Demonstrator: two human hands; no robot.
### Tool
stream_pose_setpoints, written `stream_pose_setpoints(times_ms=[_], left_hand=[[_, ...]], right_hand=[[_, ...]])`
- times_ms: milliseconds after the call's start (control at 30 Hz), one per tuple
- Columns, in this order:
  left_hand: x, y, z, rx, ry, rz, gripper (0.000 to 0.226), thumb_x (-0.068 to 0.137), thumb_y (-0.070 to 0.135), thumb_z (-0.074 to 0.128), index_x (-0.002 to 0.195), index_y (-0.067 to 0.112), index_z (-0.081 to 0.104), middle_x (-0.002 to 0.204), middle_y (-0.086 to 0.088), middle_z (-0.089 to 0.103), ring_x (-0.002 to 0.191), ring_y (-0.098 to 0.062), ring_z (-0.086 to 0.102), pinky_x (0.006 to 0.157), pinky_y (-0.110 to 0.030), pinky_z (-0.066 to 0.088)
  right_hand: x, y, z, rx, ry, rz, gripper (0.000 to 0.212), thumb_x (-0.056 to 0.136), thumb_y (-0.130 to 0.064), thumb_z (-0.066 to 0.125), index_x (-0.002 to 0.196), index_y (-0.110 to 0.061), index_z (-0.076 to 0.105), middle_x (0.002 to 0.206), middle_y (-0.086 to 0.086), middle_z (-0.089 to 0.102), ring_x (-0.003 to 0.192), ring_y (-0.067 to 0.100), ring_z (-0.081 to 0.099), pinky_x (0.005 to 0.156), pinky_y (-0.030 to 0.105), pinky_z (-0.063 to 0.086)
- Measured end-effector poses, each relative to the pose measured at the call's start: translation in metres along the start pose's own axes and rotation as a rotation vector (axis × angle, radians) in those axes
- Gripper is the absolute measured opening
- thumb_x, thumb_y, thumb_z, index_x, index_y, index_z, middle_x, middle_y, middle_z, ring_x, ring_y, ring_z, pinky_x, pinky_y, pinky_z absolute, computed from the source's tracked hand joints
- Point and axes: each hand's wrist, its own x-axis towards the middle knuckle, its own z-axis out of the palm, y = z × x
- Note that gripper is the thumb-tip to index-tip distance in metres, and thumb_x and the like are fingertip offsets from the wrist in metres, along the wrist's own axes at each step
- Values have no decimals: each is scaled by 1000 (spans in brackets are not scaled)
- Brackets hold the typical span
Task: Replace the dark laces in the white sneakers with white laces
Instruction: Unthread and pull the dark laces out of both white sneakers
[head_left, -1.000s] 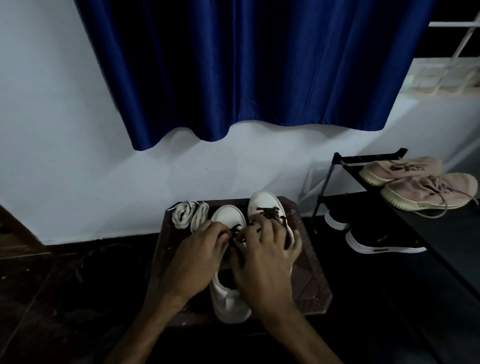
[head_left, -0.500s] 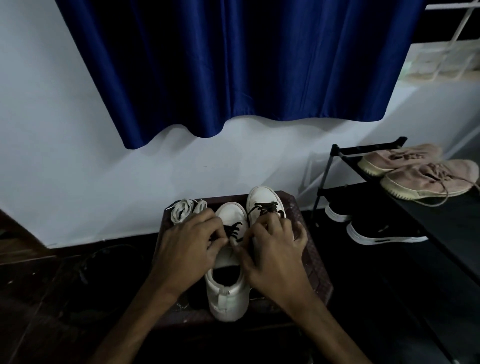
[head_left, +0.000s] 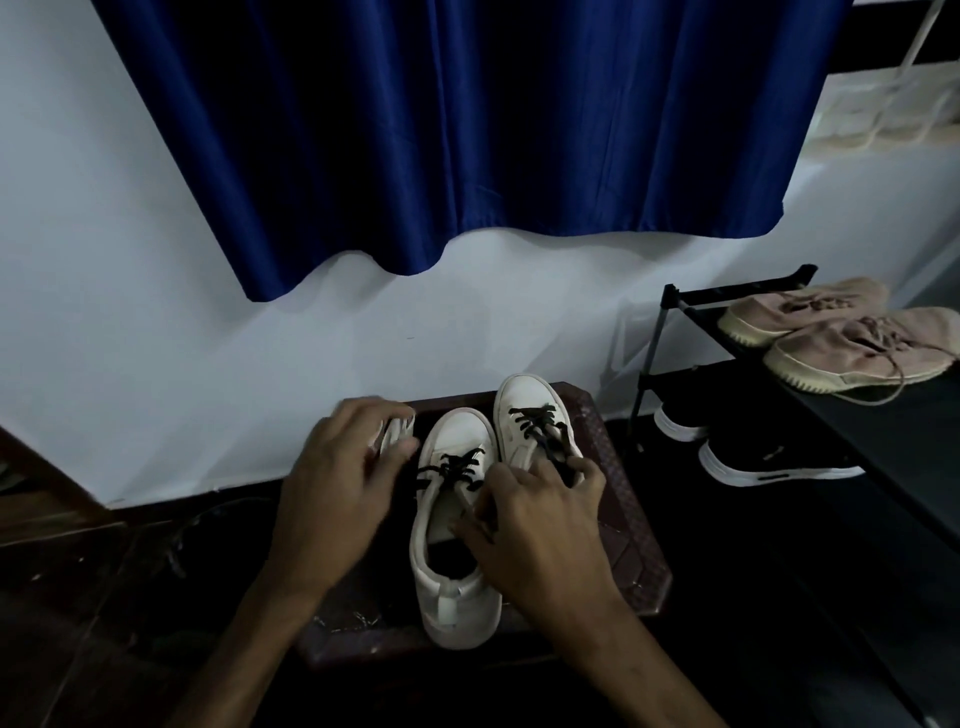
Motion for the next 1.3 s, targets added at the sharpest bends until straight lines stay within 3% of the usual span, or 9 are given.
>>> stream_pose_setpoints(times_ms=[167,267,400,467,633,733,867,1000,1300], left_hand=[[-4,20,21,286,-275,182,27,81,24,69,105,35,66,106,18,59,97,-10,61,70,-30,52],[-5,22,27,402,-197,190,20,67,22,83,78,29,68,84,12,61,77,-14,63,53,-31,51],[-4,19,14,453,9,271,12,81,29,70,74,25,62,83,9,60,77,-19,58,61,-36,50],[3,16,-3,384,175,176,14,87,32,62,76,23,61,86,7,62,76,-22,56,61,-36,46],[22,-35,-26,-137,551,-410,13,86,29,68,79,20,61,86,-1,66,68,-29,62,67,-38,46],[14,-55,-23,32,243,-454,22,87,39,68,78,21,59,72,-1,63,72,-30,63,64,-34,43],[-15,-42,7,9,-141,-287,23,80,31,76,93,33,57,94,16,66,79,-8,64,71,-31,51],[-41,-13,19,-100,100,-188,14,86,26,67,97,30,58,105,14,53,91,-8,58,78,-34,52],[-65,17,40,-182,110,-256,15,80,47,56,83,32,57,86,18,51,67,1,52,58,-17,40]], right_hand=[[-1,-1,-1,-11,34,24,23,77,-46,53,74,-23,56,61,-6,64,73,20,62,75,40,28],[-1,-3,-3,-43,78,22,18,69,-41,57,66,-23,56,53,-4,58,64,18,60,70,37,27],[0,-5,-4,-59,62,33,18,69,-39,57,61,-23,55,50,-4,57,62,18,58,70,37,28],[0,-5,-3,-70,58,44,21,71,-40,64,60,-24,55,50,-4,56,62,16,58,70,37,30],[-2,-7,-4,-93,72,49,32,75,-42,74,59,-23,54,49,-5,55,60,17,57,68,36,23],[-1,-7,-5,-74,51,59,29,75,-43,72,61,-25,55,50,-7,55,60,14,57,69,35,25],[2,-10,-3,-30,43,63,16,75,-37,66,79,-25,56,76,-8,60,79,18,57,70,38,37],[10,-12,-1,-15,1,-49,22,78,-29,62,100,-29,61,105,-4,56,98,22,53,79,46,44],[30,-4,1,-62,-97,-126,14,69,-36,62,76,-25,67,91,-5,60,89,25,58,74,45,44]])
